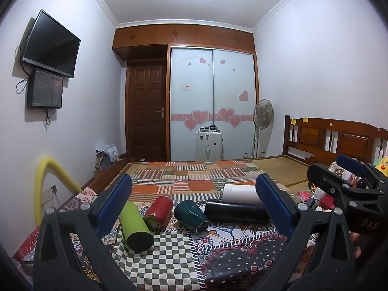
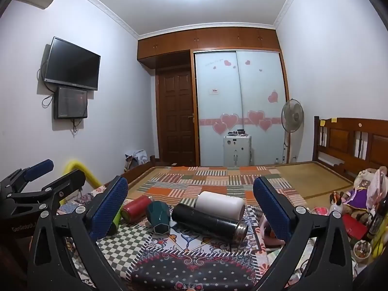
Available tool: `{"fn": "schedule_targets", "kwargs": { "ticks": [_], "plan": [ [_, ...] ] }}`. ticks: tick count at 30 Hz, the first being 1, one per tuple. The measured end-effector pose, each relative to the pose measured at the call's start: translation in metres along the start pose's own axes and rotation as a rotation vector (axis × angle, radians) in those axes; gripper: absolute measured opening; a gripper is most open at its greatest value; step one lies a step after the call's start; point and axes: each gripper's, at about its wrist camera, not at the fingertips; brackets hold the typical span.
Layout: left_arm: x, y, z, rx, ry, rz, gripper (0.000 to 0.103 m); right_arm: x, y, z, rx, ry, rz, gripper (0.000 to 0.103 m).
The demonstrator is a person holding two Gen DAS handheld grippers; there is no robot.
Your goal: Flip cup upright
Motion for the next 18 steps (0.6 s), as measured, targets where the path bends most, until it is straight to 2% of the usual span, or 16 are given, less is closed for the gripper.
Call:
{"fn": "schedule_targets", "kwargs": {
  "ticks": [18],
  "plan": [
    [0.0066,-0.0025,-0.0021,0.004,0.010,0.007,0.103,0.0030,-0.0005,0.0038,-0.005,0.002,0.002,0.103]
  ]
}}
Point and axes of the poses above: each gripper's, at about its wrist camera, not at the fingertips, and x roughly against the way its jaws point, z to its right, y to its underside, and after that the axes turned 12 degrees about y, right-handed
